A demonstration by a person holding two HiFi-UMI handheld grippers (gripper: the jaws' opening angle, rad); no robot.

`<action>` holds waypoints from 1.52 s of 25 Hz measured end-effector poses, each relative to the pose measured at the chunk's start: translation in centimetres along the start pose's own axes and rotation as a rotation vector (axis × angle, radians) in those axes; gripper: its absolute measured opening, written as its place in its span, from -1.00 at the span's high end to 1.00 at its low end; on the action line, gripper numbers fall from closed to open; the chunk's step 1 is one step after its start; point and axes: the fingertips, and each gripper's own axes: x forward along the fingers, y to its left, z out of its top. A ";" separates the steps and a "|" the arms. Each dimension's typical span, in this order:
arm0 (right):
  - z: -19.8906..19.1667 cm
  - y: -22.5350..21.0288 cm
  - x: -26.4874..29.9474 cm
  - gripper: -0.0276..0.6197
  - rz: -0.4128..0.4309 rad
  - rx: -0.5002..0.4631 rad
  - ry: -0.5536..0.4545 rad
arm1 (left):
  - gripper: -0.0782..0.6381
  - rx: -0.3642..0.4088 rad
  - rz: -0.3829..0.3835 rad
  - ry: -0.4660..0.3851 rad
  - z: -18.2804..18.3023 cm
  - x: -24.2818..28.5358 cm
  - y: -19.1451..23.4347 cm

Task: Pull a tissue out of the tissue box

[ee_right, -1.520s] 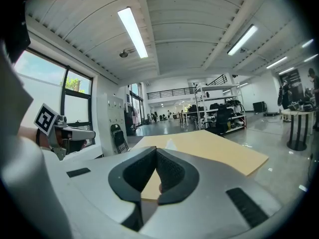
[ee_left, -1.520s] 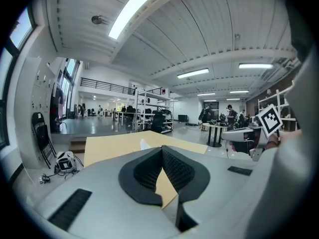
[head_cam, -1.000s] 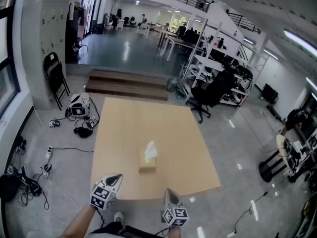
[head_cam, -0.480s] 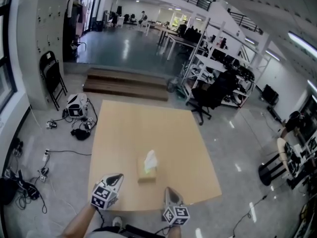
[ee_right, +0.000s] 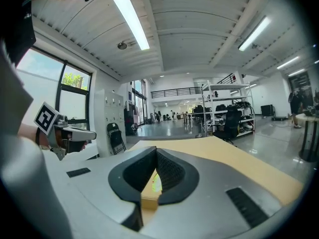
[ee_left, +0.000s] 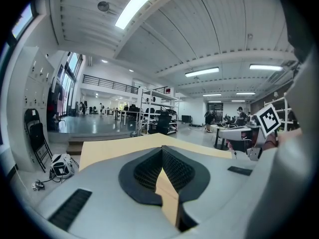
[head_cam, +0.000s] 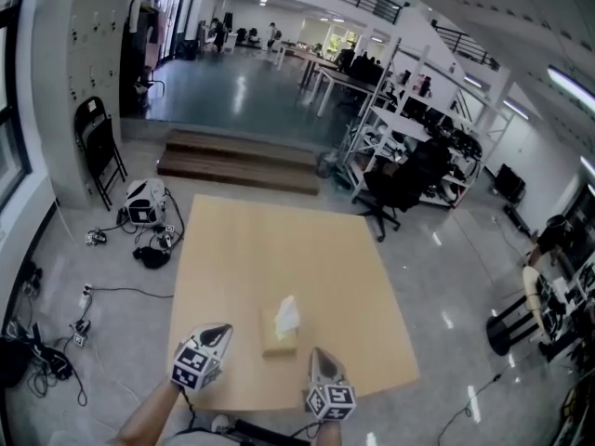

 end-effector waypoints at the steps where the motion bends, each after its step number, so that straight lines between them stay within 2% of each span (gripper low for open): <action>1: 0.2 0.1 0.4 0.89 -0.002 -0.008 -0.002 | 0.76 -0.001 0.001 0.000 0.0 0.3 0.3; 11: 1.0 -0.8 2.2 0.89 -0.007 -0.004 -0.001 | 0.76 0.007 -0.019 0.000 0.5 1.8 1.0; 23: 1.1 -2.5 5.9 0.89 0.034 0.016 0.010 | 0.76 -0.018 0.007 0.013 0.4 4.9 2.4; 27: 0.5 -3.0 7.3 0.89 0.045 0.028 0.026 | 0.76 -0.024 0.012 0.019 0.3 6.1 2.7; 38: -3.0 -4.2 10.1 0.89 0.071 0.071 0.105 | 0.76 -0.059 0.021 0.099 -2.8 8.7 3.7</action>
